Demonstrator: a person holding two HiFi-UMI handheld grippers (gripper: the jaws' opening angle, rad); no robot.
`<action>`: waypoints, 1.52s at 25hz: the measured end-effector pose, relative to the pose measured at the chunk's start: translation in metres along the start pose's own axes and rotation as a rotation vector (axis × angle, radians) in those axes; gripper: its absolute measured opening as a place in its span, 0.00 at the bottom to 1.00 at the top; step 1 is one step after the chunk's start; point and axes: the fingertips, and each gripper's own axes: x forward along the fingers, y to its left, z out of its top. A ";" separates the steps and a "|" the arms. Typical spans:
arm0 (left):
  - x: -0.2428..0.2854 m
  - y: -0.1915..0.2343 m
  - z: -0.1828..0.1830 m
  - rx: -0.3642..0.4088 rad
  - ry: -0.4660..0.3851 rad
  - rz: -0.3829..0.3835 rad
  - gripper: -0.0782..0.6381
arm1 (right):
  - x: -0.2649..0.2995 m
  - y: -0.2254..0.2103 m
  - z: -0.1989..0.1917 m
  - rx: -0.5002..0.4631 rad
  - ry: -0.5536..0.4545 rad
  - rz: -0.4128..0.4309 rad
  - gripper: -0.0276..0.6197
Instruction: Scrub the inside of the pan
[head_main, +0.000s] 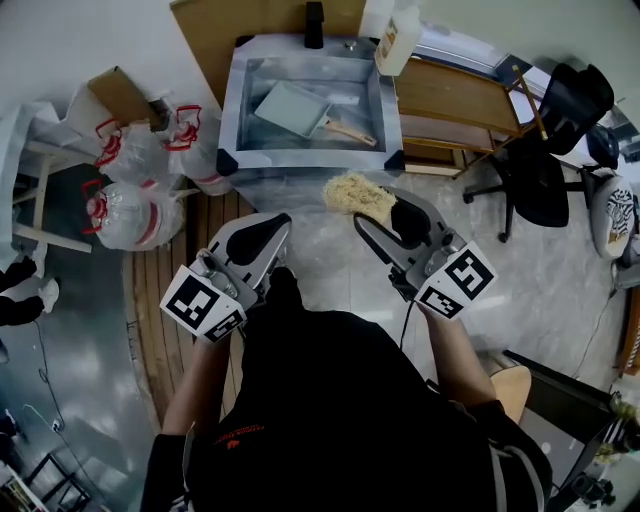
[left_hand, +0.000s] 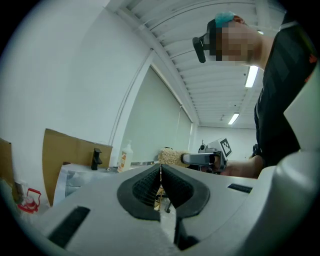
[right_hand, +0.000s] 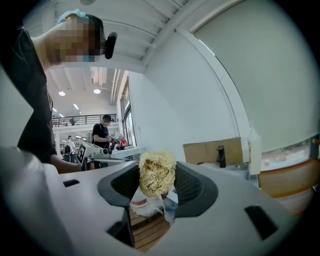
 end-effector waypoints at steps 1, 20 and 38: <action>0.002 0.017 0.002 -0.005 0.002 -0.001 0.14 | 0.015 -0.007 0.002 0.001 0.008 -0.004 0.36; 0.037 0.248 0.022 -0.044 0.074 -0.094 0.14 | 0.222 -0.117 0.016 0.018 0.123 -0.116 0.36; 0.082 0.316 -0.029 -0.179 0.173 0.060 0.14 | 0.288 -0.216 -0.041 0.042 0.287 0.006 0.35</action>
